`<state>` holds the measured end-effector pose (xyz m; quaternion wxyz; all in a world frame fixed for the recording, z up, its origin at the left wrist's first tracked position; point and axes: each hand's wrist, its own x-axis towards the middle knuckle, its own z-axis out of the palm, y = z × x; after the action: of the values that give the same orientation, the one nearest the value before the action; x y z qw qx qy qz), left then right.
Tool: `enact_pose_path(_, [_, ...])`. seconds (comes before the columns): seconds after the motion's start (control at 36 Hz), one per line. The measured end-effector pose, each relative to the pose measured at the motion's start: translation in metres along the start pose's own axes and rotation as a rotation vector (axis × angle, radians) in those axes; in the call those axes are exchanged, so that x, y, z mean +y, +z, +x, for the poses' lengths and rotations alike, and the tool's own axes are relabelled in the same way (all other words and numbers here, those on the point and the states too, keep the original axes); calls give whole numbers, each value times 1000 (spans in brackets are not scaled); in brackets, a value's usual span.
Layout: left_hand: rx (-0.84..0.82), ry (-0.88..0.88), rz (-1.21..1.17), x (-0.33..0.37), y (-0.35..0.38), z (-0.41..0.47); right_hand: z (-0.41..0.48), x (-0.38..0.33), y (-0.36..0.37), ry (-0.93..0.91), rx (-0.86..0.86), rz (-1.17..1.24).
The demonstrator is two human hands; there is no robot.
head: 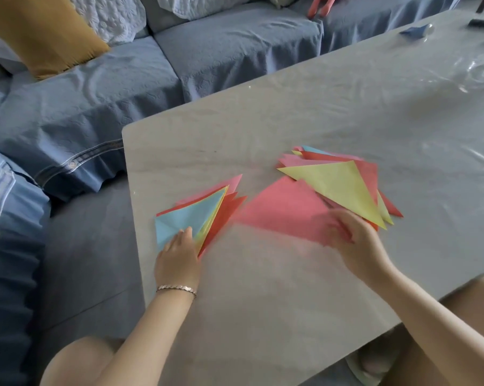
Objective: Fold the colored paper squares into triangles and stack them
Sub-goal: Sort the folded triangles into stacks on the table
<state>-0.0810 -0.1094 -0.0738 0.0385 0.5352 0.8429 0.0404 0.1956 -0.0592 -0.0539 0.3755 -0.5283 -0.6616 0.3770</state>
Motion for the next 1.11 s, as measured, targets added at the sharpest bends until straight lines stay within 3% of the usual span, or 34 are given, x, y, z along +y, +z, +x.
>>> enact_pose_path(0.17, [-8,47,139,12,-17,-10,32,3,-25,-54,362,84])
enact_pose_path(0.31, [305,313,-1,10,-1,-11,54,13,-34,110,392,-125])
enact_pose_path(0.42, [388,553,-58,25,6,-20,57,22,-32,323,273,-361])
enact_pose_path(0.5, [329,710,-78,37,17,-27,49,21,-26,322,231,-553])
enact_pose_path(0.58, [277,780,-91,50,23,-31,33,18,-14,155,209,-600])
enact_pose_path(0.69, [206,840,-121,66,26,-31,7,20,10,-212,103,-543])
enact_pose_path(0.81, [129,755,-137,75,28,-31,-12,24,36,-391,-142,-699])
enact_pose_path(0.89, [46,653,-125,78,36,-37,-22,30,52,-388,-334,-893])
enact_pose_path(1.11, [-90,618,70,65,41,-52,-29,30,51,-352,-401,-958])
